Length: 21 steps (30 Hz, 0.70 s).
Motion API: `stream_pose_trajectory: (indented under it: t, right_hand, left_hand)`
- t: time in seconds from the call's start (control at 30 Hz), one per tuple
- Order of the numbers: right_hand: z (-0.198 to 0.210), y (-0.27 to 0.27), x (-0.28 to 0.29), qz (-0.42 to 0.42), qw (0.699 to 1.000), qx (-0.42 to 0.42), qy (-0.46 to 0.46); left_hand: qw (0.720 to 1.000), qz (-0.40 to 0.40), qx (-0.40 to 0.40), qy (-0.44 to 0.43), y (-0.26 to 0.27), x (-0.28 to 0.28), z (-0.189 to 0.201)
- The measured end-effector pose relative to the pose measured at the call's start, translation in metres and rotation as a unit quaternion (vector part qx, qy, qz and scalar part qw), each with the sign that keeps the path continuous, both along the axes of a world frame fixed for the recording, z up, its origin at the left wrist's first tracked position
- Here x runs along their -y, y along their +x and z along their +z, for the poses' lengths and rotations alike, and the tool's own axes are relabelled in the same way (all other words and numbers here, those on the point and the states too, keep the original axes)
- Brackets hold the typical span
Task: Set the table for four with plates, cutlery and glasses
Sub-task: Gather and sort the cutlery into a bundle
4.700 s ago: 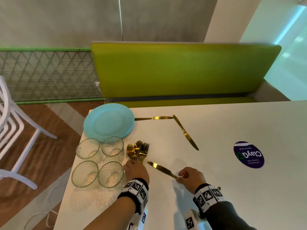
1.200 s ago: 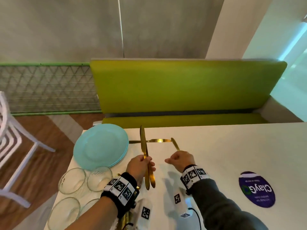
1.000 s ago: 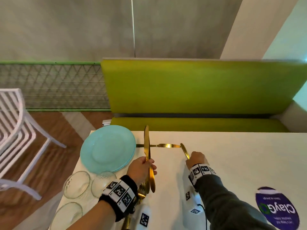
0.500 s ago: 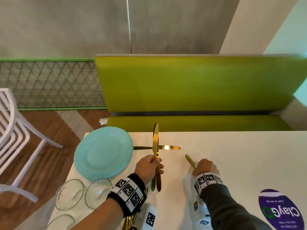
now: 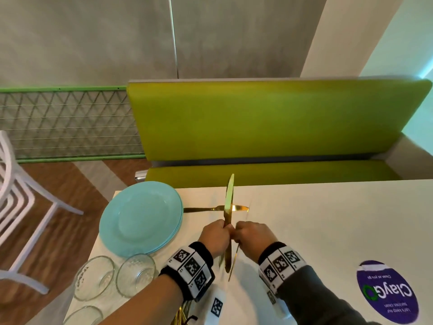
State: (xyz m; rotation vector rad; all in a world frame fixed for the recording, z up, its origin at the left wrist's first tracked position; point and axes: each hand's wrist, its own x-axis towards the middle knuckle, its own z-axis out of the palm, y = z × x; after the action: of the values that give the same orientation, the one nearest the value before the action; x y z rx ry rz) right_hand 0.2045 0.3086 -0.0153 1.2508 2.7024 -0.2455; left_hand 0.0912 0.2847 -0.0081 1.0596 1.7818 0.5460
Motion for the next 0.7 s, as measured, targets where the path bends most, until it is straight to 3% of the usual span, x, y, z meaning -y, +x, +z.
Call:
stream_pose_trajectory:
  t: [0.33, 0.43, 0.53, 0.63, 0.7]
  right_hand:
    - [0.001, -0.019, -0.004, 0.061, 0.974, -0.209, 0.067]
    - [-0.005, -0.025, -0.008, 0.049, 0.96, -0.265, 0.072]
    - [-0.009, -0.033, -0.016, 0.001, 0.951, -0.303, 0.066]
    - [-0.011, -0.041, -0.026, -0.062, 0.951, -0.292, 0.085]
    - [-0.018, -0.048, -0.033, -0.108, 0.97, -0.215, 0.044]
  left_hand:
    - [0.994, 0.074, 0.086, 0.003, -0.015, 0.007, 0.002]
    - [0.99, 0.097, 0.099, 0.012, -0.019, 0.006, 0.001]
    - [0.991, 0.114, 0.065, 0.028, -0.029, 0.004, -0.003]
    - [0.987, 0.151, 0.027, 0.043, -0.044, 0.002, -0.005]
    - [0.983, 0.175, 0.022, 0.044, -0.056, 0.001, -0.004]
